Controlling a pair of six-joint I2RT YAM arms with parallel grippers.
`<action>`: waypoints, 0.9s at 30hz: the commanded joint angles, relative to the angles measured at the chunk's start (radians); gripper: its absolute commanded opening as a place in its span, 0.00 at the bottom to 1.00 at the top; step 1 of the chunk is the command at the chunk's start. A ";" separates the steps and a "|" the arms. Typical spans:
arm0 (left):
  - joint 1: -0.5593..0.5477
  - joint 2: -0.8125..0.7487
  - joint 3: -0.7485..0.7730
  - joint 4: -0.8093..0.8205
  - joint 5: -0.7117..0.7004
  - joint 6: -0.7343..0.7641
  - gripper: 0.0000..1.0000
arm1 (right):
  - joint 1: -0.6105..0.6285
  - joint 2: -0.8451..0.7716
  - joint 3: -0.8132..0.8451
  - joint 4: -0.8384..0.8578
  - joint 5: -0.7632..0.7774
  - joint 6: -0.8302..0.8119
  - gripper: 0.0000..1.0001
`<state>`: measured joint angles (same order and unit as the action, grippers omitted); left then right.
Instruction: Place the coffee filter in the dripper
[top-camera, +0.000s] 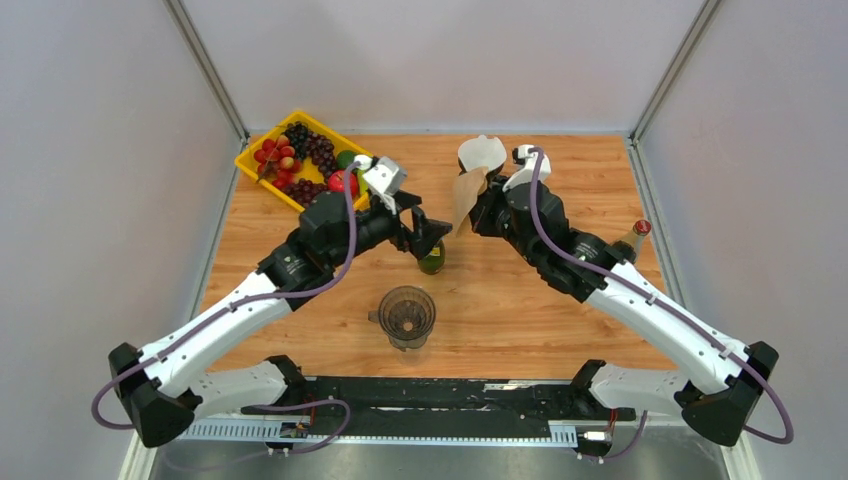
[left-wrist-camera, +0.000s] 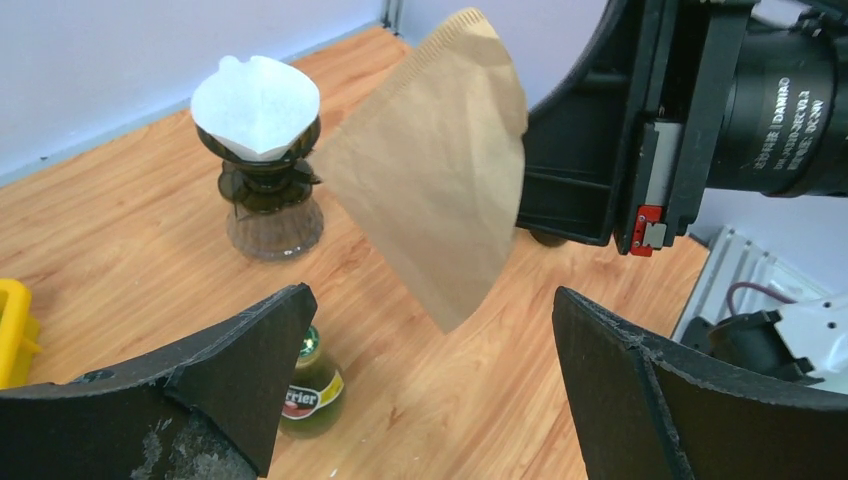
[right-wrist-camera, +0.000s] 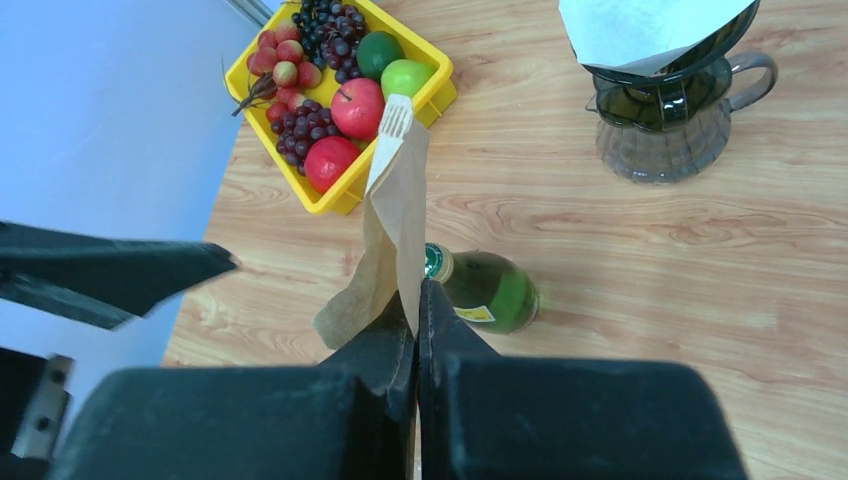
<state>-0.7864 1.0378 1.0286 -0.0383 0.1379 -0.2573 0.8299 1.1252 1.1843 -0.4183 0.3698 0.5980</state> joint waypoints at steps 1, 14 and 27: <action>-0.084 0.068 0.066 -0.037 -0.172 0.102 1.00 | 0.000 0.027 0.077 -0.018 0.025 0.088 0.00; -0.186 0.160 0.129 -0.042 -0.488 0.147 1.00 | 0.000 0.054 0.091 -0.049 -0.025 0.051 0.00; -0.186 0.184 0.138 -0.025 -0.658 0.111 1.00 | 0.000 0.056 0.088 -0.051 -0.072 0.007 0.00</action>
<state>-0.9684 1.2171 1.1217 -0.0937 -0.4309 -0.1326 0.8299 1.1816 1.2369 -0.4759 0.3305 0.6331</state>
